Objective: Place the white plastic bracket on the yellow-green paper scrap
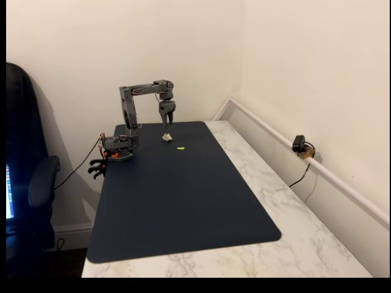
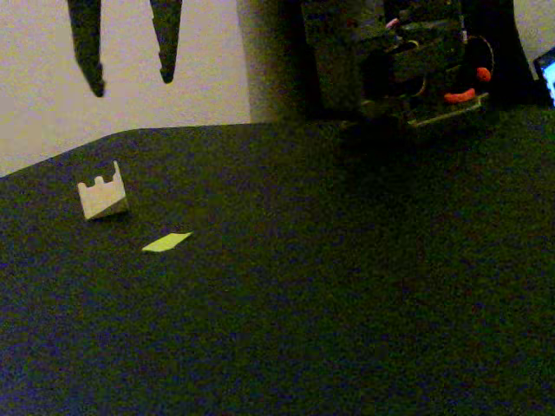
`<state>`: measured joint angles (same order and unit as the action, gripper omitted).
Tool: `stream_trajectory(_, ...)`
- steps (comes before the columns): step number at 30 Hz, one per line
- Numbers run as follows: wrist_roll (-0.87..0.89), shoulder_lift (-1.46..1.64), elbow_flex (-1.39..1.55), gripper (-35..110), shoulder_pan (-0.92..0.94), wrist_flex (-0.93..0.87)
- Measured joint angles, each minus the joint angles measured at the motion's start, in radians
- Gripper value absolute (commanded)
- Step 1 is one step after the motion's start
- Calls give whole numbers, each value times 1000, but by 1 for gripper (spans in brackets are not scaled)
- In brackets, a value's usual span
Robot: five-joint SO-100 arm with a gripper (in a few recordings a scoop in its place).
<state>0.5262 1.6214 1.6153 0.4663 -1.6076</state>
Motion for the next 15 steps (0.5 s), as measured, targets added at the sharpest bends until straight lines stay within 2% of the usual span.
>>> stream_trajectory(6, -64, -64, -2, 39, 118, -6)
stream_trajectory(15, -58, -259, -72, 45, 172, 2)
